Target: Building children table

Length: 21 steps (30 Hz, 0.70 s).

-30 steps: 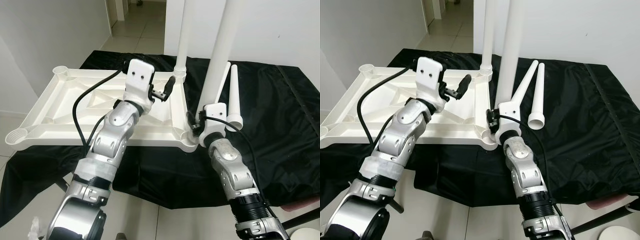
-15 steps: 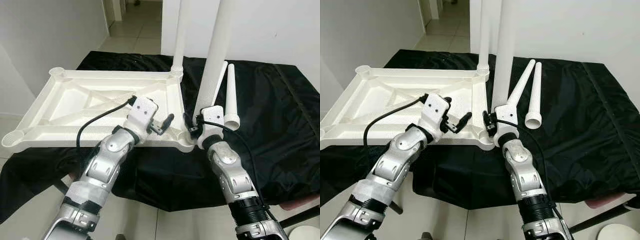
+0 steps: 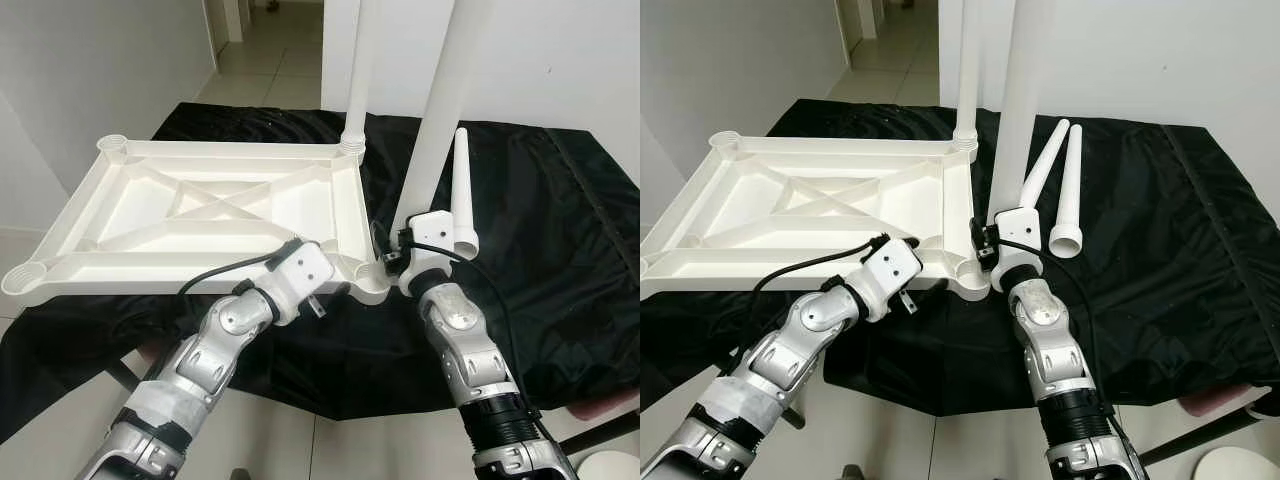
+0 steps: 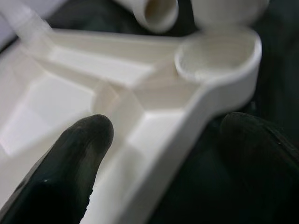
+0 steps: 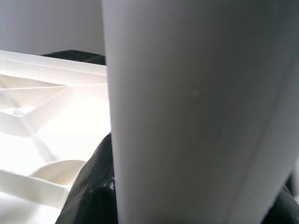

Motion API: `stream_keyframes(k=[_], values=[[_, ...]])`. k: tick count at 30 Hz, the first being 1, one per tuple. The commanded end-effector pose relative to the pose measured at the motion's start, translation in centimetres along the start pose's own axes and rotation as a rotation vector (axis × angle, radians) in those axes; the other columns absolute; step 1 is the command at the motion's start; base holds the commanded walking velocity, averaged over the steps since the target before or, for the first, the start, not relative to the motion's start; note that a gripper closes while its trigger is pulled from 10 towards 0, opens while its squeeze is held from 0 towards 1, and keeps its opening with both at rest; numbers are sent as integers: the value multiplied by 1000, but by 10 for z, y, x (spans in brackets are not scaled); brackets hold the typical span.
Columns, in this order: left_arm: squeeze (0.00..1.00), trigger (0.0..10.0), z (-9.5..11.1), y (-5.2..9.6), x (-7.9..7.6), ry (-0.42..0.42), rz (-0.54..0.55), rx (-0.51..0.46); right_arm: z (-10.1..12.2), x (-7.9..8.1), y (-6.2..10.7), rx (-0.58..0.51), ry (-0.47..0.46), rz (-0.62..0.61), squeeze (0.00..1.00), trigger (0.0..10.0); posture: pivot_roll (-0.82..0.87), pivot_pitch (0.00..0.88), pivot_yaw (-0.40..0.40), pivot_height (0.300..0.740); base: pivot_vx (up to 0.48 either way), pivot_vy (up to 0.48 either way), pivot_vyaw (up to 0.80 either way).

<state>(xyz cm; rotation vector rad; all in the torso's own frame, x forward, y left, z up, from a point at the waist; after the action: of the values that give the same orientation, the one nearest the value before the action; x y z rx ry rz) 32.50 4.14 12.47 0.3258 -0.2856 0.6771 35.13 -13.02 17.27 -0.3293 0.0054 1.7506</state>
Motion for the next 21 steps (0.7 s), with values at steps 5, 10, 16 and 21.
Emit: stream_keyframes(k=[5, 10, 16, 21], values=[[0, 10000, -25, 1, 2, -20, -70, 143, 2, -11, -2, -17, 23, -43, 0, 10000, -23, 0, 42, 740, 0, 0, 0], [0, 10000, -28, -3, 9, 70, -91, 179, 0, -11, 0, -14, 47, -55, 0, 10000, -41, 0, 58, 740, 0, 0, 0], [0, 10000, -13, -13, 8, 158, -137, 129, -1, -12, 1, -13, 63, -65, 0, 10000, -45, 0, 60, 740, 0, 0, 0], [0, 10000, -1, -23, 1, 189, -189, 99, -1, -13, 1, -14, 82, -67, 0, 10000, -51, 0, 61, 740, 0, 0, 0]])
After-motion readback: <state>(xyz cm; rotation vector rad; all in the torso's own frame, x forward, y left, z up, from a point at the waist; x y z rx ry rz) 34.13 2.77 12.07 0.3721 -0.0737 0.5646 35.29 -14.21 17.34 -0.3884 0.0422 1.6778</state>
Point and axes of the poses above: a point about 5 cm out from each wrist's last joint towards the gripper, its own y axis pointing back from the gripper into the wrist, its own z axis along the axis of the wrist's last joint, x = y × z, the point moved 3 cm from there along -y, pointing out of the wrist towards the gripper, and after that the axes turned 5 degrees about y, right-handed, at the moved point
